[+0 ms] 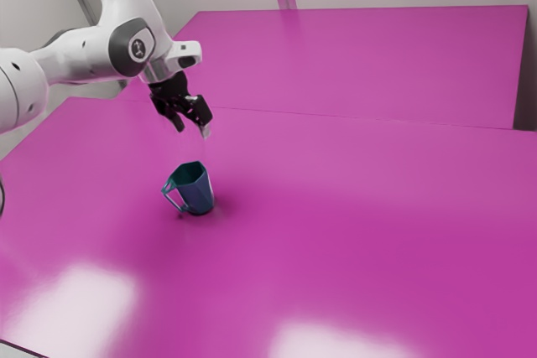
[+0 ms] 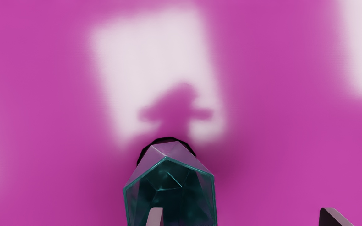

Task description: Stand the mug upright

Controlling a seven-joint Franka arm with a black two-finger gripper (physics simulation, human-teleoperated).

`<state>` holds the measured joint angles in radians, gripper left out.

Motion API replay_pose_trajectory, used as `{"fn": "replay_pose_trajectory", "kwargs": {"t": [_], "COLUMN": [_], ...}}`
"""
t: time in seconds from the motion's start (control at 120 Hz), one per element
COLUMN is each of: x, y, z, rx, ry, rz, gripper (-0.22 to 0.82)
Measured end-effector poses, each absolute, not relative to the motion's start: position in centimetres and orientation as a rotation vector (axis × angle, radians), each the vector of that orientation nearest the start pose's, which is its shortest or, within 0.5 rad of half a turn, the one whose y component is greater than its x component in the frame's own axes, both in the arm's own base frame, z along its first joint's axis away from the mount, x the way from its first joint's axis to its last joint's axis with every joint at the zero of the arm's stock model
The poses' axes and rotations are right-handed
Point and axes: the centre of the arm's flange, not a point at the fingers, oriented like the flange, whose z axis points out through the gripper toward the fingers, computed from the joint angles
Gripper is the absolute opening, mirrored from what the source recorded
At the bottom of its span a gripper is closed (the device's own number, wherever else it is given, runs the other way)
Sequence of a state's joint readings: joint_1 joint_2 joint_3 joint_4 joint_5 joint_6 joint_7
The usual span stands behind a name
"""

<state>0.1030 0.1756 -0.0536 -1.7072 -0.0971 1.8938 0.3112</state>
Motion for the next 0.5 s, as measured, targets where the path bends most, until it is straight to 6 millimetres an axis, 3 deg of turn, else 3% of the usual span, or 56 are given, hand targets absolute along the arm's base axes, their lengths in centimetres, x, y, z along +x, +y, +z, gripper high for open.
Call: {"fn": "replay_pose_trajectory", "kwargs": {"t": [0.225, 0.5], "x": [61.9, 60.4], "y": [2.3, 2.3], "z": [55.8, 59.0], "rx": [-3.221, -3.217], "ry": [0.391, 0.400], "rz": [-0.102, -0.087], "gripper": [0.58, 0.60]}}
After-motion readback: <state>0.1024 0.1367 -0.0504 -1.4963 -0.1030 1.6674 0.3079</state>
